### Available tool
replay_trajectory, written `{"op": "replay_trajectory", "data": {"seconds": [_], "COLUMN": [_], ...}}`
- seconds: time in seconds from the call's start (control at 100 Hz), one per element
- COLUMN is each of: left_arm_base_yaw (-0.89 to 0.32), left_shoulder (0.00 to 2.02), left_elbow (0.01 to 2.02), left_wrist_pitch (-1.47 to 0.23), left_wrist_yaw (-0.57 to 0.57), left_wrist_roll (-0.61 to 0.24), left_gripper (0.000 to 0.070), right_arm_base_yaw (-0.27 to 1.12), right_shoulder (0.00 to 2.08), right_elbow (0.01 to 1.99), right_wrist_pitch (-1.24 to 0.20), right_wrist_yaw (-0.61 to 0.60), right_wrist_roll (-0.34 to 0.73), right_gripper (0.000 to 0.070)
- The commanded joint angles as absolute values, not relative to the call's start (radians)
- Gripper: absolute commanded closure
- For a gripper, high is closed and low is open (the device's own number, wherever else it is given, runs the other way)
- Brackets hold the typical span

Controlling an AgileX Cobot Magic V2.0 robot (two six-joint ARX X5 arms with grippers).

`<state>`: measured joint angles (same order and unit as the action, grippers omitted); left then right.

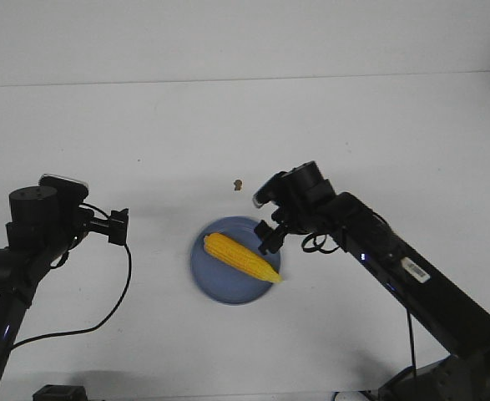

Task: Place corn on plate with both arms
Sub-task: 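Open the right gripper and lift it away from the plate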

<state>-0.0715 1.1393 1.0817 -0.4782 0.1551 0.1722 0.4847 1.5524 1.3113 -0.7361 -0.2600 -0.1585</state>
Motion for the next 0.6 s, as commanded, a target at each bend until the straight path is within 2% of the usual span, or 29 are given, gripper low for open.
{"op": "replay_trajectory", "data": {"seconds": [0.0, 0.25, 0.59], "left_arm_base_yaw": [-0.072, -0.071, -0.071], "left_shoulder": [1.147, 1.147, 1.133], "left_elbow": [1.093, 1.093, 1.093], "left_wrist_pitch": [-0.47, -0.47, -0.466], "left_wrist_yaw": [0.154, 0.153, 0.154], "left_wrist_roll": [0.167, 0.163, 0.129], "left_gripper": [0.0034, 0.0034, 0.0034], "right_arm_base_yaw": [0.445, 0.243, 0.019], "right_shoulder": [1.519, 1.337, 0.989], "right_elbow": [1.323, 1.276, 1.025], "right_wrist_pitch": [-0.744, -0.753, -0.567], "right_wrist_yaw": [-0.26, -0.26, -0.257], "right_wrist_roll": [-0.149, -0.146, -0.08], "right_gripper": [0.027, 0.027, 0.027]}}
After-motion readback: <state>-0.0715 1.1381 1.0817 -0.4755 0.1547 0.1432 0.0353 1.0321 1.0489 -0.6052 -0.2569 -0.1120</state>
